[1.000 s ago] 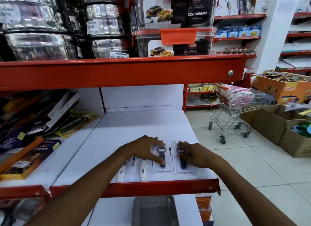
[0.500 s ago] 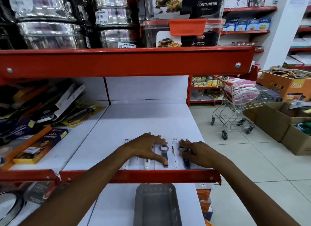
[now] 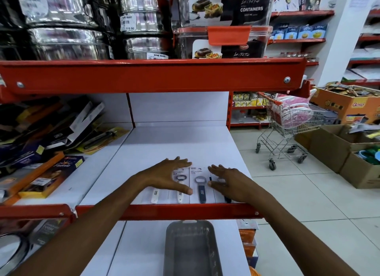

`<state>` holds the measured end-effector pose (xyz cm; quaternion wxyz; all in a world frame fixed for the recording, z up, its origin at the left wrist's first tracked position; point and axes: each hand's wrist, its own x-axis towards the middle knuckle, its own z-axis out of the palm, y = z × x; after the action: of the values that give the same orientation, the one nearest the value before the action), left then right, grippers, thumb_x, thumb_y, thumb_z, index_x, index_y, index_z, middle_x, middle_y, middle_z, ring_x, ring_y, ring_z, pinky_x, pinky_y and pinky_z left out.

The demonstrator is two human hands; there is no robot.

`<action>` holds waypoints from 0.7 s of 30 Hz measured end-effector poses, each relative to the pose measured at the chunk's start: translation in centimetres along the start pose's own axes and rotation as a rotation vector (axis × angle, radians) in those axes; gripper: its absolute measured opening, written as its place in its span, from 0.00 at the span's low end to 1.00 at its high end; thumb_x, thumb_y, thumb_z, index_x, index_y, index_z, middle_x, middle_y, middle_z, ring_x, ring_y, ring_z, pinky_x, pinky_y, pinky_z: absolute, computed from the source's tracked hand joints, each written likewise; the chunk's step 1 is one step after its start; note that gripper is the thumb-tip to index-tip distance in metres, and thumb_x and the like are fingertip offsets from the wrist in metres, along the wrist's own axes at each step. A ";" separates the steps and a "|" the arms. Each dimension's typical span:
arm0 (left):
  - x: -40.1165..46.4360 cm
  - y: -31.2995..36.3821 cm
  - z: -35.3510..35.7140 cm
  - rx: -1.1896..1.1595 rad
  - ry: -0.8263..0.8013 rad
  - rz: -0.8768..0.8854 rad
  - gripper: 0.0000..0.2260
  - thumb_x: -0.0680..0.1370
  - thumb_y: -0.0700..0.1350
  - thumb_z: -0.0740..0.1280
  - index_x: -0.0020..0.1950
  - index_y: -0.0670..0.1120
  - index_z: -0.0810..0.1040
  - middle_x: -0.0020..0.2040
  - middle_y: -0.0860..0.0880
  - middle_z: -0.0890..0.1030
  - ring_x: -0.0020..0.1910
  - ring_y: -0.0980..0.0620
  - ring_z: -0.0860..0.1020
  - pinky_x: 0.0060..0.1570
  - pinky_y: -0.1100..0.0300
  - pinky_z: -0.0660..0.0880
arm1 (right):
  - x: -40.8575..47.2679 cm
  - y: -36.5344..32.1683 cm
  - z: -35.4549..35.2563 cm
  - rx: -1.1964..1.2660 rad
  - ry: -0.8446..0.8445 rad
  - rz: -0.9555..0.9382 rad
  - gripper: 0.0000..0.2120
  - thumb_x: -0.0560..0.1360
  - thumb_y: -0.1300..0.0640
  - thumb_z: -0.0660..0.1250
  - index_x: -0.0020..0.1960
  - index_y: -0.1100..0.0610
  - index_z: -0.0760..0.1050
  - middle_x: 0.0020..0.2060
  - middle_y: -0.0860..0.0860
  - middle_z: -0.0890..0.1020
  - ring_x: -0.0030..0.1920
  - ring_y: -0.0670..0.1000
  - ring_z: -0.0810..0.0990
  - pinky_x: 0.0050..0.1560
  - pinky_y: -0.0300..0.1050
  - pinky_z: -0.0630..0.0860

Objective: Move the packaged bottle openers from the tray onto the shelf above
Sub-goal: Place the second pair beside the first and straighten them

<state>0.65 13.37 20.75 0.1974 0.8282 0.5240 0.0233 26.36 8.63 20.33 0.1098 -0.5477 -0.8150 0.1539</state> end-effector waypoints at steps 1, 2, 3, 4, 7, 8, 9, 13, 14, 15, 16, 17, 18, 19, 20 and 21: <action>-0.1 -0.6 -0.1 0.028 -0.022 -0.026 0.50 0.60 0.77 0.69 0.77 0.64 0.54 0.82 0.54 0.52 0.81 0.49 0.49 0.79 0.44 0.50 | 0.2 -0.4 0.2 0.000 -0.011 -0.016 0.29 0.78 0.41 0.57 0.76 0.47 0.56 0.77 0.47 0.58 0.77 0.50 0.56 0.77 0.54 0.56; -0.4 -0.9 -0.1 0.057 -0.050 -0.050 0.52 0.57 0.79 0.68 0.77 0.64 0.54 0.82 0.53 0.52 0.81 0.47 0.49 0.79 0.42 0.51 | 0.3 -0.8 0.3 0.001 -0.022 -0.026 0.29 0.78 0.40 0.58 0.75 0.47 0.57 0.77 0.47 0.59 0.77 0.51 0.57 0.76 0.53 0.57; -0.6 -1.1 0.1 0.074 -0.073 -0.058 0.53 0.56 0.79 0.68 0.77 0.63 0.55 0.82 0.52 0.52 0.81 0.45 0.50 0.78 0.41 0.52 | 0.4 -1.1 0.4 0.004 -0.026 -0.039 0.28 0.77 0.40 0.58 0.74 0.46 0.59 0.76 0.47 0.61 0.76 0.51 0.59 0.76 0.53 0.58; -0.7 -1.3 0.2 0.081 -0.085 -0.062 0.53 0.57 0.79 0.68 0.77 0.63 0.56 0.82 0.52 0.52 0.81 0.45 0.50 0.78 0.41 0.53 | 0.4 -1.5 0.5 0.011 -0.033 -0.044 0.26 0.77 0.41 0.59 0.73 0.46 0.62 0.75 0.47 0.64 0.75 0.51 0.62 0.74 0.52 0.60; -0.9 -1.2 0.5 0.080 -0.073 -0.050 0.49 0.60 0.76 0.70 0.77 0.62 0.58 0.82 0.52 0.52 0.81 0.44 0.51 0.78 0.40 0.54 | 0.4 -1.9 0.8 0.036 -0.039 -0.050 0.21 0.78 0.43 0.60 0.70 0.45 0.67 0.71 0.46 0.72 0.68 0.51 0.73 0.69 0.47 0.67; -1.0 -1.0 0.4 0.087 -0.070 -0.048 0.48 0.61 0.75 0.70 0.77 0.62 0.58 0.82 0.52 0.53 0.81 0.43 0.51 0.78 0.40 0.54 | 0.3 -2.0 0.8 0.034 -0.041 -0.045 0.21 0.78 0.42 0.60 0.70 0.45 0.67 0.70 0.46 0.72 0.68 0.51 0.74 0.69 0.47 0.68; -1.0 -0.9 0.4 0.089 -0.071 -0.048 0.47 0.62 0.74 0.71 0.77 0.61 0.58 0.82 0.52 0.53 0.81 0.43 0.51 0.78 0.40 0.54 | 0.3 -2.0 0.8 0.034 -0.040 -0.045 0.22 0.78 0.42 0.59 0.70 0.44 0.67 0.70 0.46 0.72 0.68 0.51 0.74 0.69 0.48 0.68; -1.4 -0.6 0.2 0.082 -0.078 -0.037 0.45 0.65 0.70 0.71 0.78 0.60 0.57 0.82 0.52 0.51 0.81 0.44 0.49 0.77 0.43 0.50 | 0.3 -2.0 0.6 0.039 -0.060 -0.036 0.21 0.78 0.42 0.59 0.70 0.44 0.67 0.70 0.45 0.72 0.68 0.51 0.73 0.70 0.47 0.67; -1.6 -0.6 0.2 0.078 -0.078 -0.026 0.46 0.66 0.70 0.71 0.78 0.60 0.55 0.82 0.53 0.49 0.81 0.46 0.47 0.78 0.43 0.47 | 0.3 -2.1 0.5 0.042 -0.064 -0.031 0.22 0.78 0.42 0.59 0.70 0.44 0.67 0.70 0.45 0.72 0.69 0.51 0.73 0.70 0.47 0.66; -1.9 -0.7 0.1 0.073 -0.073 -0.012 0.47 0.66 0.71 0.70 0.78 0.60 0.53 0.82 0.54 0.48 0.81 0.48 0.44 0.78 0.44 0.44 | 0.3 -2.1 0.6 0.037 -0.058 -0.035 0.22 0.78 0.42 0.59 0.71 0.45 0.66 0.71 0.46 0.71 0.70 0.51 0.71 0.71 0.48 0.65; -2.2 -0.7 0.1 0.064 -0.064 -0.013 0.48 0.66 0.72 0.68 0.79 0.59 0.51 0.82 0.54 0.47 0.81 0.49 0.43 0.78 0.44 0.42 | 0.2 -2.2 0.5 0.019 -0.055 -0.029 0.24 0.78 0.41 0.59 0.72 0.45 0.64 0.73 0.46 0.68 0.72 0.51 0.68 0.73 0.49 0.63; -2.6 -1.0 0.0 0.058 -0.054 -0.020 0.49 0.65 0.75 0.65 0.79 0.58 0.50 0.82 0.54 0.46 0.81 0.50 0.42 0.77 0.45 0.40 | 0.3 -2.1 0.6 -0.003 -0.045 -0.035 0.26 0.78 0.40 0.57 0.74 0.46 0.60 0.75 0.47 0.64 0.75 0.51 0.63 0.75 0.51 0.60; -3.2 -1.2 -0.2 0.055 -0.049 -0.030 0.52 0.62 0.78 0.62 0.79 0.57 0.50 0.82 0.54 0.45 0.81 0.51 0.42 0.77 0.45 0.39 | 0.3 -2.3 0.6 -0.019 -0.046 -0.031 0.28 0.77 0.39 0.56 0.75 0.46 0.58 0.76 0.46 0.61 0.76 0.50 0.58 0.76 0.53 0.58; -3.7 -1.7 -0.3 0.056 -0.046 -0.032 0.54 0.60 0.80 0.59 0.80 0.56 0.50 0.82 0.53 0.45 0.80 0.51 0.42 0.77 0.45 0.39 | 0.5 -2.2 0.8 -0.020 -0.036 -0.039 0.29 0.77 0.38 0.55 0.75 0.46 0.56 0.76 0.46 0.60 0.77 0.50 0.56 0.77 0.54 0.58; -4.2 -2.1 -0.4 0.069 -0.050 -0.037 0.55 0.59 0.81 0.58 0.80 0.56 0.51 0.82 0.53 0.46 0.80 0.51 0.43 0.78 0.45 0.40 | 0.5 -2.6 0.8 -0.016 -0.041 -0.029 0.30 0.77 0.37 0.55 0.75 0.46 0.56 0.76 0.46 0.61 0.77 0.50 0.57 0.76 0.56 0.58; -4.3 -2.8 -0.3 0.090 -0.059 -0.037 0.54 0.60 0.81 0.59 0.80 0.55 0.51 0.81 0.53 0.47 0.81 0.51 0.43 0.78 0.46 0.41 | 0.8 -2.5 1.2 -0.002 -0.052 -0.020 0.30 0.77 0.37 0.55 0.75 0.46 0.57 0.75 0.46 0.63 0.76 0.51 0.59 0.75 0.57 0.61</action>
<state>-3.79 10.70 20.75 0.1756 0.8269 0.5336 -0.0282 23.50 8.37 20.19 0.0896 -0.5355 -0.8232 0.1659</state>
